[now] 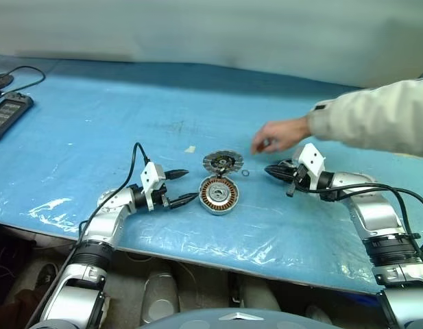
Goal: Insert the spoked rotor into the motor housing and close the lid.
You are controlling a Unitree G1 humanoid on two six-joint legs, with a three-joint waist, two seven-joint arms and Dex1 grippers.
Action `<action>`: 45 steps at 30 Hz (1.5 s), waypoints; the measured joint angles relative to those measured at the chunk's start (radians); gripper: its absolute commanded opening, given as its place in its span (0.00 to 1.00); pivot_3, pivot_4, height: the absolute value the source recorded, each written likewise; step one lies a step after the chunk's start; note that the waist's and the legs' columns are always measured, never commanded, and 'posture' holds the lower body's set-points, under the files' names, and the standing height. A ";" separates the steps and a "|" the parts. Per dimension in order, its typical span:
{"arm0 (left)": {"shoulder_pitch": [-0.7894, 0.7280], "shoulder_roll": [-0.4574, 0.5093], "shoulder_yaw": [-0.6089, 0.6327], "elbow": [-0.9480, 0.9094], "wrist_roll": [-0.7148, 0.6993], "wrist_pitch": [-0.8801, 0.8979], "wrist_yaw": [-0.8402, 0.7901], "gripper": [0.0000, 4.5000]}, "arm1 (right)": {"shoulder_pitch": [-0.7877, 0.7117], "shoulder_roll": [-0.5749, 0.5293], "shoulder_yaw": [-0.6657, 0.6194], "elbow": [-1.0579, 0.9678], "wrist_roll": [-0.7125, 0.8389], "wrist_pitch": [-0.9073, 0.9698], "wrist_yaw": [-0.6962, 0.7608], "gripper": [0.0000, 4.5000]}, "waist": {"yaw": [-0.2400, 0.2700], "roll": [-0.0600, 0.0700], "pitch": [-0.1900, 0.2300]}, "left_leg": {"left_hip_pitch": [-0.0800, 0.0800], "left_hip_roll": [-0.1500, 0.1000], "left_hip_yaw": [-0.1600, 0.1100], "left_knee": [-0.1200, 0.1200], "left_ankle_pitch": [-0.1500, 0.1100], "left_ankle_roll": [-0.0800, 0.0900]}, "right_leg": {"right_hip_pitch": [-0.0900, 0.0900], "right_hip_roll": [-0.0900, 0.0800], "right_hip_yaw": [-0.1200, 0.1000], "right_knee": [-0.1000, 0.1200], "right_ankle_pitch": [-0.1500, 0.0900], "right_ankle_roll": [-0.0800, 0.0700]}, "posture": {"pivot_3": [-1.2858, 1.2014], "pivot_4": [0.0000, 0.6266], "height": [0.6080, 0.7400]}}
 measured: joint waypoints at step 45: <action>0.023 0.009 -0.002 -0.018 0.013 0.003 0.000 0.91 | -0.154 0.186 0.112 0.388 -0.127 -0.249 -0.035 0.38 | -0.002 0.000 0.000 | 0.000 0.000 0.000 0.000 0.000 0.000 | 0.000 0.000 0.000 0.000 0.000 0.000 | 0.52 0.24 1.00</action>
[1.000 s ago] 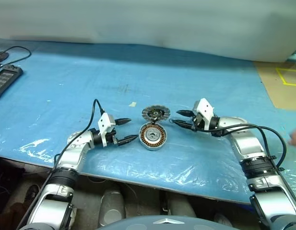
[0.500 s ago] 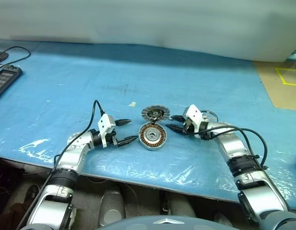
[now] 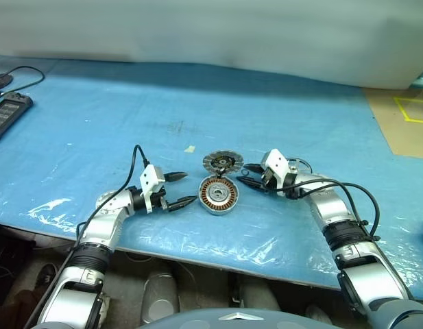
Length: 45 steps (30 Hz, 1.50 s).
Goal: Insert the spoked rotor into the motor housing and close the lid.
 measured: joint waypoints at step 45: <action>-0.020 -0.010 -0.020 0.017 0.017 0.000 -0.044 0.91 | 0.077 -0.053 0.101 -0.461 0.121 0.198 0.240 0.13 | 0.001 0.000 0.000 | -0.003 0.000 0.000 -0.002 0.000 0.000 | -0.003 0.000 0.000 -0.001 0.000 0.000 | 0.52 0.24 1.00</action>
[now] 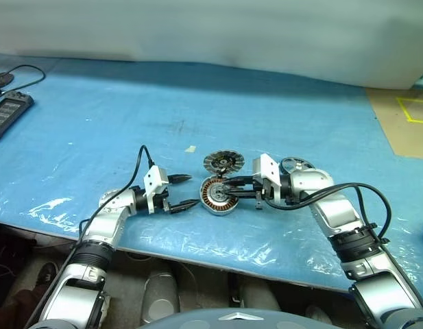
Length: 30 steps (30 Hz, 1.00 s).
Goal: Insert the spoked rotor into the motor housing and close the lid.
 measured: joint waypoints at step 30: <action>0.000 -0.006 -0.001 -0.001 0.004 -0.001 0.009 0.91 | -0.027 0.043 0.034 0.099 -0.057 -0.038 -0.018 0.13 | 0.000 0.000 0.000 | 0.000 0.000 0.000 0.001 0.000 0.000 | 0.000 0.000 0.000 0.001 0.000 0.000 | 0.52 0.24 1.00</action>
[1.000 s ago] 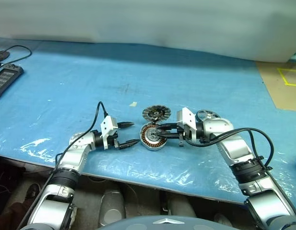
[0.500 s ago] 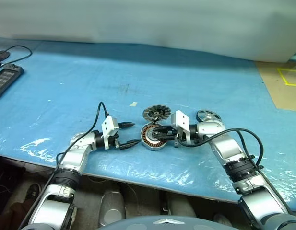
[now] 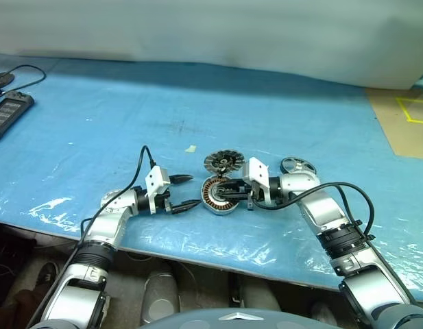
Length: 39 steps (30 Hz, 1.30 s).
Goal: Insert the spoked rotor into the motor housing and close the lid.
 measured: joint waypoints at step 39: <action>0.016 0.002 0.000 -0.013 0.000 0.000 0.017 0.91 | -0.003 0.002 -0.005 -0.016 0.050 0.050 0.022 0.00 | 0.000 0.000 0.000 | 0.000 0.000 0.000 0.001 0.000 0.000 | 0.000 0.000 0.000 0.000 0.000 0.000 | 0.52 0.24 1.00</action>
